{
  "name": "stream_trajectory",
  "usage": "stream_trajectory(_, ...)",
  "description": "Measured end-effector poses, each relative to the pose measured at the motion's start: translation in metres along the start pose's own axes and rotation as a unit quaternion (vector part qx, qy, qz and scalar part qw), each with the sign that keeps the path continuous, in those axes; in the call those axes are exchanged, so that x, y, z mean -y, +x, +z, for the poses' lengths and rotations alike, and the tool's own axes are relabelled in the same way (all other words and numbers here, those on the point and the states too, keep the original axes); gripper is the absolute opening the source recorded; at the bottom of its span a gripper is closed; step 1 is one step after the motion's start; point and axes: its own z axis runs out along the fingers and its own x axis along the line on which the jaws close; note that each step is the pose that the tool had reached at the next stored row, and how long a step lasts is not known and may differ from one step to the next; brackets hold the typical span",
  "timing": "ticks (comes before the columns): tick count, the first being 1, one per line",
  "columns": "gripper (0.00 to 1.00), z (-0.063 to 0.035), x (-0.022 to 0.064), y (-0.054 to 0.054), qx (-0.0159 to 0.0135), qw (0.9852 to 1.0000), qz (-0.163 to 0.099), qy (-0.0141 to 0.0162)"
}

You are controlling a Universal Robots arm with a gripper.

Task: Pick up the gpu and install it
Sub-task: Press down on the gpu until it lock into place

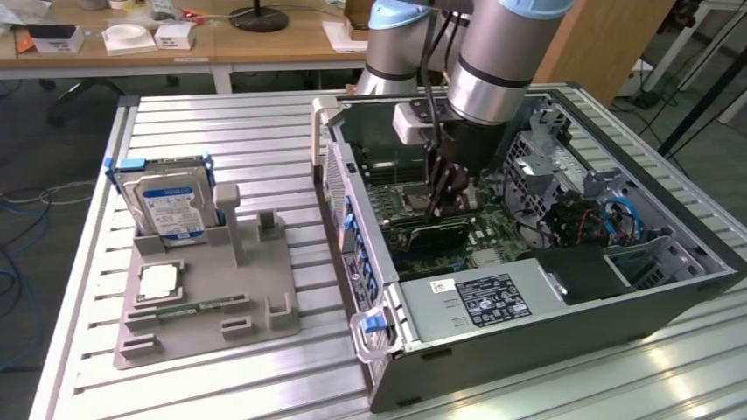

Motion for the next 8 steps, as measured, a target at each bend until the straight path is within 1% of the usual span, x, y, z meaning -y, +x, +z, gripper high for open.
stream_trajectory(5,0.11,0.0087,0.0014,0.0,0.0,1.0,0.0,0.0001)
stream_trajectory(8,0.11,0.0092,0.0014,0.0,0.0,1.0,0.0,0.0001)
